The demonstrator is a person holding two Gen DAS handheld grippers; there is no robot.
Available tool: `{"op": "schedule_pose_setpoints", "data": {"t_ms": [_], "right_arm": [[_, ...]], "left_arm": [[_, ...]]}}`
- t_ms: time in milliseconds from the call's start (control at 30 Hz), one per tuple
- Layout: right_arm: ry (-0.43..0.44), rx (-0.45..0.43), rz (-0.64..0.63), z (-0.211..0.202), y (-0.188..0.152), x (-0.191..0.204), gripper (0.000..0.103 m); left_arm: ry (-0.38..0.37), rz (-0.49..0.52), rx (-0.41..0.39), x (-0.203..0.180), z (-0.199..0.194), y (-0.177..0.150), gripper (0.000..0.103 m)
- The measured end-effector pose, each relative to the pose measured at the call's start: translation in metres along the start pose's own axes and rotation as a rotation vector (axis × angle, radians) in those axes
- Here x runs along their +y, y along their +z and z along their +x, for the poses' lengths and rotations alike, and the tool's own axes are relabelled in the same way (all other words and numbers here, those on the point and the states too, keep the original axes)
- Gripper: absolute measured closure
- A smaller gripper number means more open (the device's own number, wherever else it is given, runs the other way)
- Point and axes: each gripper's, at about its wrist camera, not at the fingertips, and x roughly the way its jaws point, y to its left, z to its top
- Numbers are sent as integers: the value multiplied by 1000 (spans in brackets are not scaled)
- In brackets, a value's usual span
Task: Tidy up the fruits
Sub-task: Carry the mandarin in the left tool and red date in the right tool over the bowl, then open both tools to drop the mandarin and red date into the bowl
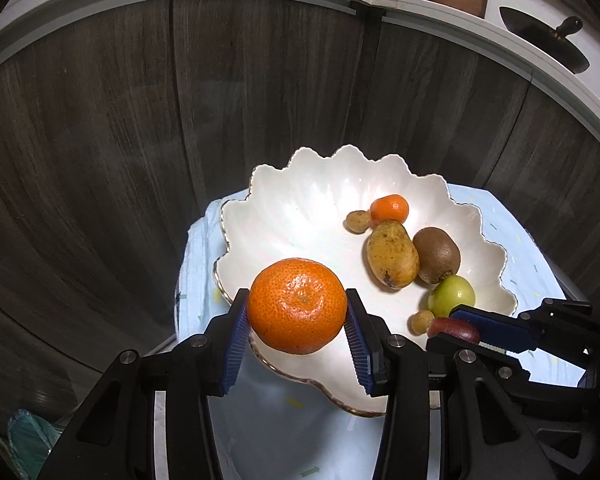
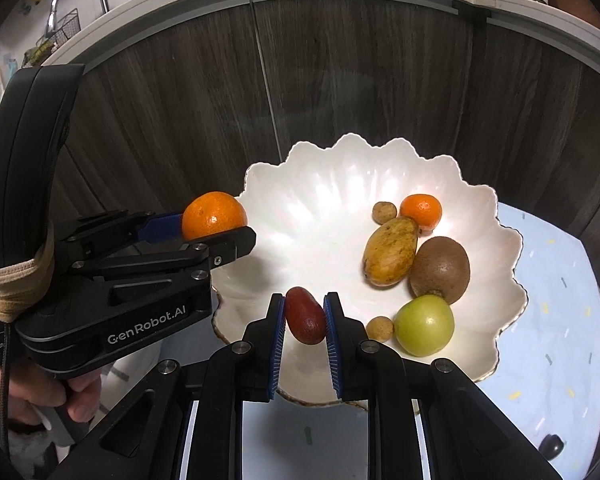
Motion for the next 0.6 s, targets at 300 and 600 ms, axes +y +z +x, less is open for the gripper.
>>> {"op": "schedule_pose_setpoints", "data": {"t_ms": [300, 600], "right_arm": [[-22, -14, 6, -3, -3, -1, 56], [-47, -37, 22, -13, -4, -4, 33]], "left_arm": [[22, -21, -41, 4, -11, 2, 29], [66, -22, -75, 4, -27, 4, 10]]}}
